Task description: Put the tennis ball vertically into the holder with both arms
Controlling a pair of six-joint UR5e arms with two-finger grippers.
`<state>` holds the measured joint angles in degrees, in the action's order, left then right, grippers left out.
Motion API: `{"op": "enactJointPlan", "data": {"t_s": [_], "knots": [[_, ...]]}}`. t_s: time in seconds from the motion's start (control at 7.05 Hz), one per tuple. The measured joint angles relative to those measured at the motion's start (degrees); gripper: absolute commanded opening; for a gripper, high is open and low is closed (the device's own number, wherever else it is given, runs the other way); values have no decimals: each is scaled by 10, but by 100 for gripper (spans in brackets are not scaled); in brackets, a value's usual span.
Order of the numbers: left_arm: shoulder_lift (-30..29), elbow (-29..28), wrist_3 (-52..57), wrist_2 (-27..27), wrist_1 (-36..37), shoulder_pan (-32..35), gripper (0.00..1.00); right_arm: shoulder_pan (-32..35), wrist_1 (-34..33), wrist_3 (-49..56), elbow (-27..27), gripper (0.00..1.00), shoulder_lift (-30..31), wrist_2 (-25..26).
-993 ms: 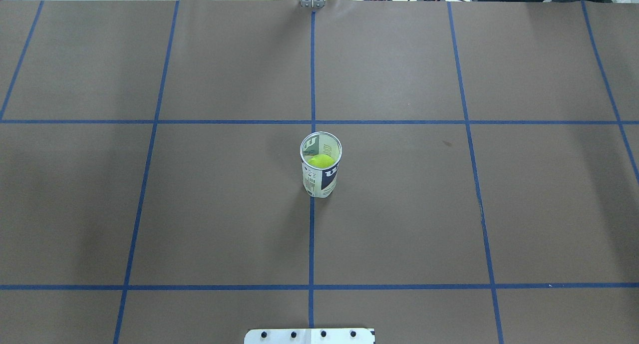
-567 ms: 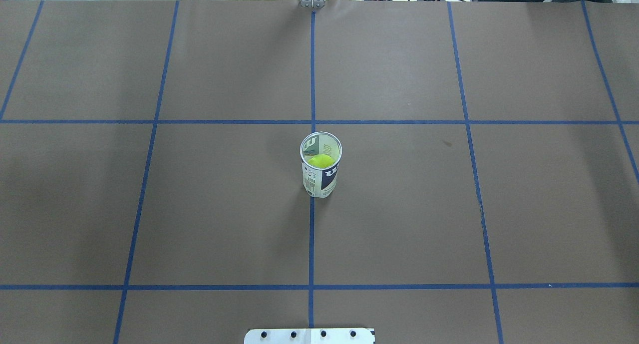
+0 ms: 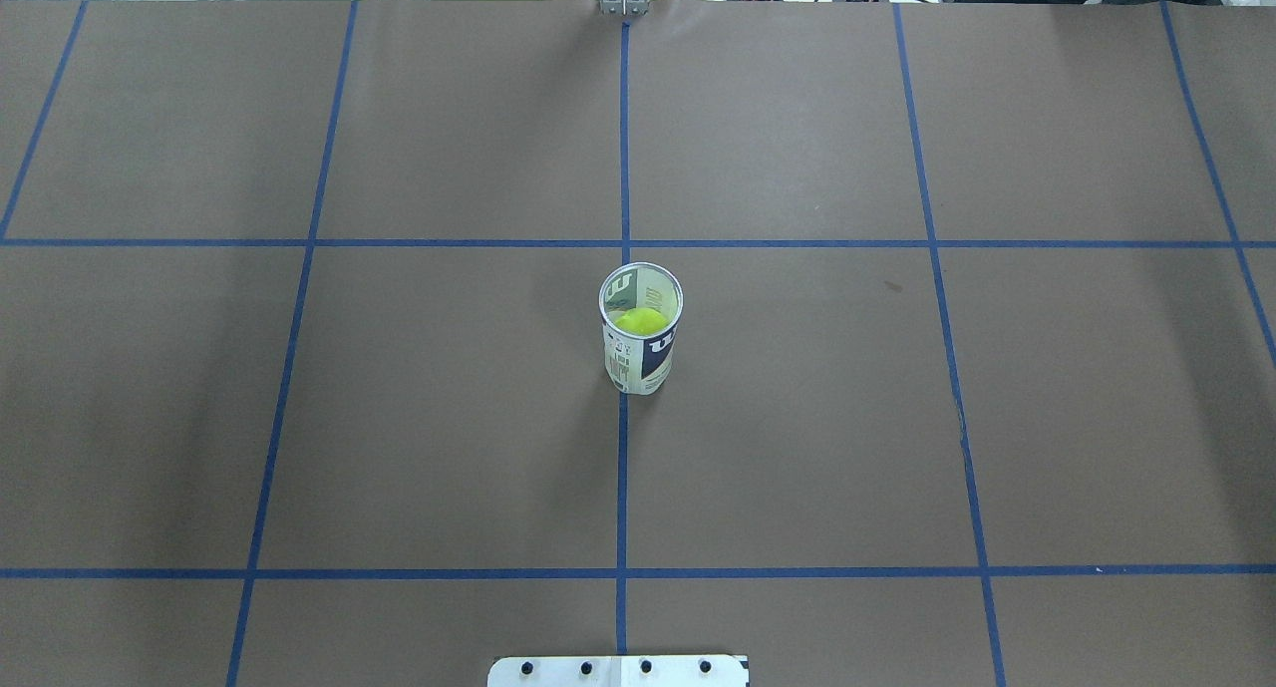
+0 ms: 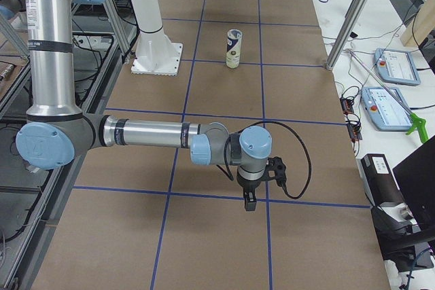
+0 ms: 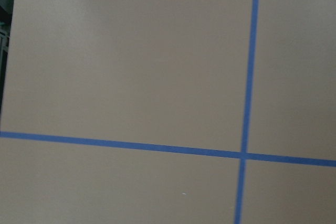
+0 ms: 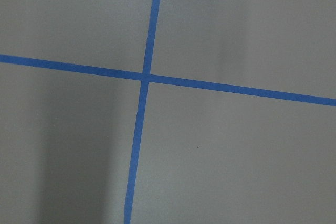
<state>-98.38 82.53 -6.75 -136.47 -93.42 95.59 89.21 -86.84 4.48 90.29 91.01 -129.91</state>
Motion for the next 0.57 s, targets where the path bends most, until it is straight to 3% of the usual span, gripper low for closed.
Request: {"op": "enactJointPlan", "data": {"t_s": [0.57], "knots": [[10, 4, 1, 0, -13, -4, 100, 0, 0, 0, 1, 100, 2, -1]]}}
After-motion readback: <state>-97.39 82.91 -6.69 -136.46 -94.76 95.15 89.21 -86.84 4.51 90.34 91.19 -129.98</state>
